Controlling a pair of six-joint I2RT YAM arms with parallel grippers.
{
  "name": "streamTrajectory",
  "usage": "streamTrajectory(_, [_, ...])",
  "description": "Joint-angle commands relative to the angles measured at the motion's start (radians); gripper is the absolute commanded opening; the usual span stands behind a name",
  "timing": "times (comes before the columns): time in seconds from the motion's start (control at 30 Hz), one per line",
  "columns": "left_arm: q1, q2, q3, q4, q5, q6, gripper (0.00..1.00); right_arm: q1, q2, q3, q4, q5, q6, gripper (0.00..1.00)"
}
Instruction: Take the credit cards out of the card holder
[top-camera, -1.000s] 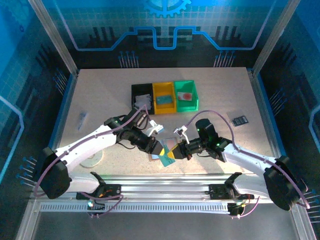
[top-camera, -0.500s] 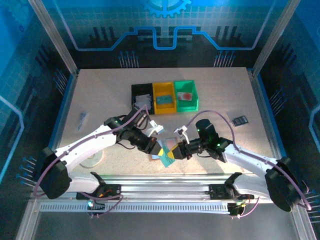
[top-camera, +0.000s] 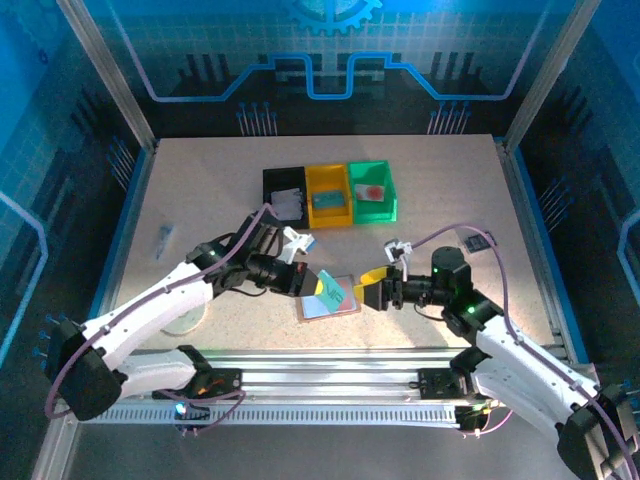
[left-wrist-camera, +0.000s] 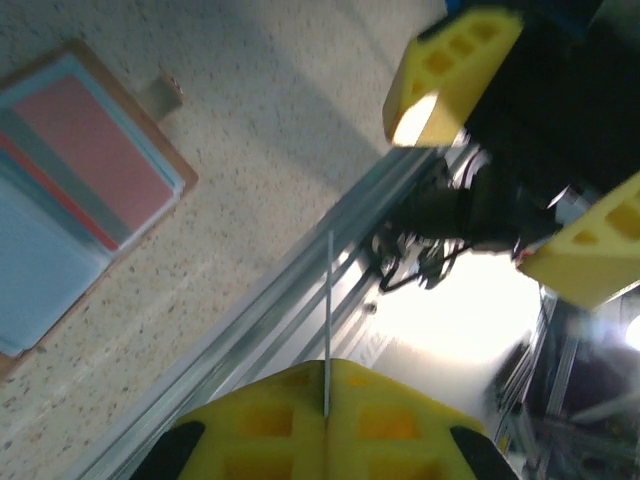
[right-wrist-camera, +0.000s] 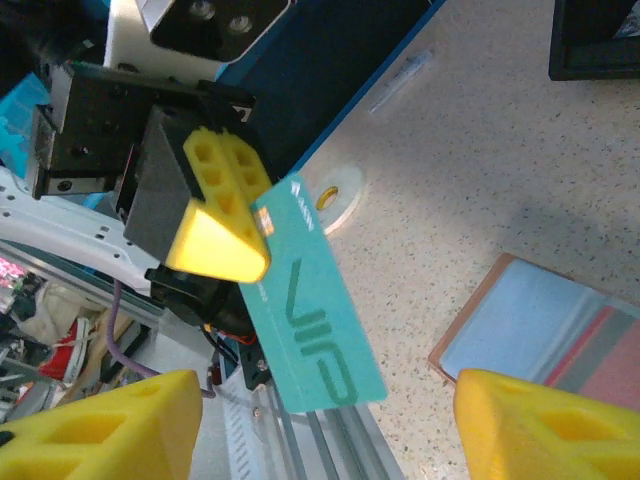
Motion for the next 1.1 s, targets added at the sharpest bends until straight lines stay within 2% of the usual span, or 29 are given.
streamTrajectory(0.0, [-0.006, -0.047, -0.076, 0.167, -0.087, -0.167, 0.00, -0.011, -0.020, -0.052, 0.123, 0.027, 0.089, 0.69])
streamTrajectory(0.23, [-0.015, -0.069, -0.200, 0.408, -0.134, -0.321, 0.00, 0.000, 0.050, -0.169, 0.460, 0.054, 0.269, 0.67])
streamTrajectory(0.5, [-0.038, -0.061, -0.284, 0.615, -0.156, -0.419, 0.00, 0.086, 0.150, -0.166, 0.518, 0.133, 0.248, 0.62])
streamTrajectory(0.73, [-0.061, -0.044, -0.299, 0.659, -0.185, -0.440, 0.00, 0.101, 0.228, -0.160, 0.562, 0.149, 0.254, 0.58])
streamTrajectory(0.87, [-0.067, -0.045, -0.300, 0.660, -0.200, -0.439, 0.00, 0.102, 0.247, -0.158, 0.588, 0.150, 0.259, 0.50])
streamTrajectory(1.07, [-0.066, -0.080, -0.302, 0.624, -0.232, -0.422, 0.00, 0.103, 0.215, -0.158, 0.527, 0.172, 0.234, 0.52])
